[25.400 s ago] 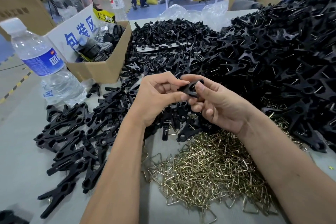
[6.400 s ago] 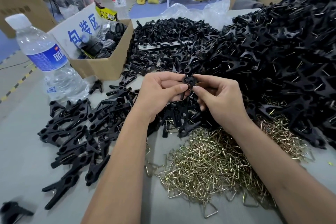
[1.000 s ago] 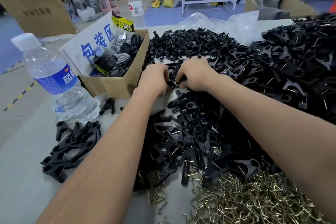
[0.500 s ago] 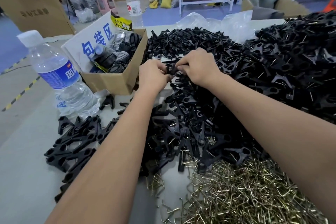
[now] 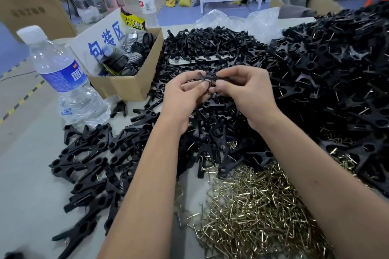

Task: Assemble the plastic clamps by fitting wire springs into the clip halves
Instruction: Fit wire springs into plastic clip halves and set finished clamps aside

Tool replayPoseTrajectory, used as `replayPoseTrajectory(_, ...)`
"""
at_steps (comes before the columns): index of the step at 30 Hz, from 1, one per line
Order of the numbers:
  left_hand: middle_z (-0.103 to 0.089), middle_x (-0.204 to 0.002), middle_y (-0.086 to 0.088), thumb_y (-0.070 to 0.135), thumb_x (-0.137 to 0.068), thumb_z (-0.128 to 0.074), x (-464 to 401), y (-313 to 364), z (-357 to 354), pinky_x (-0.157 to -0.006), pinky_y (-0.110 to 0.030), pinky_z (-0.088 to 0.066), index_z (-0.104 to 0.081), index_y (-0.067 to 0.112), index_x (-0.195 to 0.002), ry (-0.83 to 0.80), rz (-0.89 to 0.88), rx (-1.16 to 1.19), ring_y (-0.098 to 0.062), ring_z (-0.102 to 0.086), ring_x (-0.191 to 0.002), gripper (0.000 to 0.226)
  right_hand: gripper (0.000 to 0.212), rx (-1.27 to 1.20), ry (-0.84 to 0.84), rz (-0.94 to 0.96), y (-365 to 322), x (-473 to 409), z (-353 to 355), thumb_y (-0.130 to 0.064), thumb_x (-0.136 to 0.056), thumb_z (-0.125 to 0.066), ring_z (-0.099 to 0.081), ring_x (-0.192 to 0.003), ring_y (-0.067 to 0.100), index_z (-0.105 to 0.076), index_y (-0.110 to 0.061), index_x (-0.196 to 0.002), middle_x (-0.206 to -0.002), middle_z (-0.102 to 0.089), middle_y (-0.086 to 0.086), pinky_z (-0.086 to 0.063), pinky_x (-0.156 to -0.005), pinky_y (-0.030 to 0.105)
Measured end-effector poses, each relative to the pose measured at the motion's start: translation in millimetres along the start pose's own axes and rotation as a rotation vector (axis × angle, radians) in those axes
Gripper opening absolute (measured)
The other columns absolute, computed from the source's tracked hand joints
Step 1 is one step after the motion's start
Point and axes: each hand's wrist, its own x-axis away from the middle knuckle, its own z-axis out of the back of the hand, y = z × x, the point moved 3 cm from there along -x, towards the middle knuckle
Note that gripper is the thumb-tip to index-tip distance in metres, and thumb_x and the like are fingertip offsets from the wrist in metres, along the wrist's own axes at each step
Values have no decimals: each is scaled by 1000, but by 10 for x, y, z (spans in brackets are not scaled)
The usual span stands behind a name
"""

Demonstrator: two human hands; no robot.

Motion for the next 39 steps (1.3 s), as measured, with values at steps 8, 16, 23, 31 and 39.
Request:
replayPoseTrajectory(8, -80, -91, -7, -5, -94, -69, 410, -63, -98, -78, -27, -61, -71, 7, -125, -217, -84, -88, -19, -77, -90, 34, 9, 121, 7, -12, 89, 568, 331, -20, -78, -91, -67, -64, 16, -83, -21, -83, -72, -76, -3, -56, -64, 27)
replayPoseTrajectory(16, -72, -70, 10, -6, -91, -71, 431, -138, -77, -72, -22, -58, -72, 6, -125, -198, -99, -197, -7, -70, -74, 35, 13, 169, -94, 38, 153, 684, 312, -12, -83, -87, -76, -79, 14, -78, -19, -88, -83, -78, -2, -61, -76, 30)
replayPoseTrajectory(23, -78, -87, -10, -4, -89, -75, 396, -189, -97, -75, -29, -61, -73, 4, -123, -186, -100, -179, -18, -73, -80, 35, 26, 219, -87, 130, 158, 706, 268, -9, -83, -84, -75, -81, 13, -76, -16, -106, -88, -77, -3, -63, -74, 33)
replayPoseTrajectory(31, -80, -96, -9, -6, -90, -73, 421, -188, -110, -71, -20, -59, -71, 1, -125, -278, -71, -114, -16, -77, -83, 36, 14, -94, -10, -24, 281, 668, 357, -5, -89, -79, -76, -74, 13, -77, -14, -100, -86, -79, 1, -59, -61, 23)
replayPoseTrajectory(39, -80, -100, -11, -4, -88, -75, 428, -182, -105, -70, -21, -59, -74, 4, -119, -282, -73, -119, -18, -78, -86, 31, 16, -105, -9, -35, 266, 682, 355, -4, -89, -78, -76, -75, 14, -79, -19, -95, -87, -80, 3, -59, -62, 24)
